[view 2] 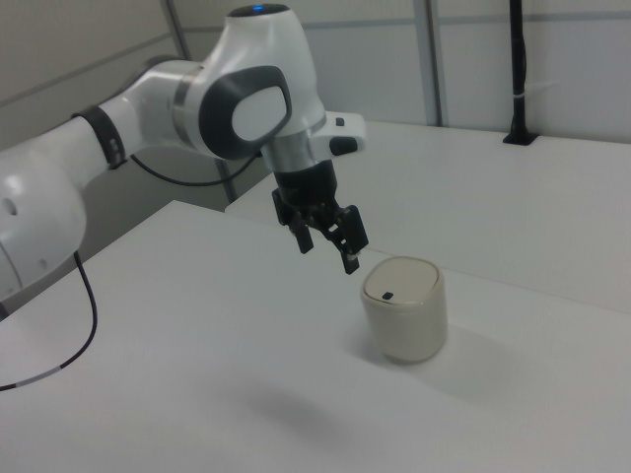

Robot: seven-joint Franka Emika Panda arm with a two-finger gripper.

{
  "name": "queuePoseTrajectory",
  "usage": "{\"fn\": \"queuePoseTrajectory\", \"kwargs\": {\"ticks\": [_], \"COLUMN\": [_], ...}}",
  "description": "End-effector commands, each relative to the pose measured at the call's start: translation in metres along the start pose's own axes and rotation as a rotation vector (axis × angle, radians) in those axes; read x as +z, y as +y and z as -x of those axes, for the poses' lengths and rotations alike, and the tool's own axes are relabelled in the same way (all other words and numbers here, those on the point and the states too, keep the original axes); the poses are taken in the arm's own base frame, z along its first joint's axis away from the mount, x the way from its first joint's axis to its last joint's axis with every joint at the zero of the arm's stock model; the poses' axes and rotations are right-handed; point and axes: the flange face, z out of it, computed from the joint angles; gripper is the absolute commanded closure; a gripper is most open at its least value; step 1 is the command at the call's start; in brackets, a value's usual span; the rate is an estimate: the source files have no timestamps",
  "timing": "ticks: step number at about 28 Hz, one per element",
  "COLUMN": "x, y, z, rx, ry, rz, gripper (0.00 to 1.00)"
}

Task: Open the trash can
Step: 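Move the gripper down toward the lid of the cream trash can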

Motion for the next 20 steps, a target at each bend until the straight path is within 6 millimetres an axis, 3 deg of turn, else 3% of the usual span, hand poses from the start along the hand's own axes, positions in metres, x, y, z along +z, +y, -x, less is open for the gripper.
{"fn": "queuePoseTrajectory", "kwargs": {"ticks": [1, 6, 9, 10, 11, 15, 17, 20], "x": [0.024, 0.041, 0.043, 0.045, 0.046, 0.046, 0.046, 0.045], "y": [-0.021, -0.024, -0.03, -0.031, -0.031, -0.029, -0.027, -0.025], "z": [-0.012, -0.024, -0.027, -0.027, -0.028, -0.029, -0.029, -0.03], "rx": [0.022, 0.047, 0.048, 0.047, 0.046, 0.05, 0.054, 0.057], "ry": [0.011, 0.035, 0.047, 0.048, 0.047, 0.049, 0.049, 0.052], "rz": [0.005, 0.022, 0.03, 0.031, 0.031, 0.032, 0.034, 0.037], "gripper": [0.0, 0.01, 0.12, 0.18, 0.37, 0.83, 1.0, 1.0]}}
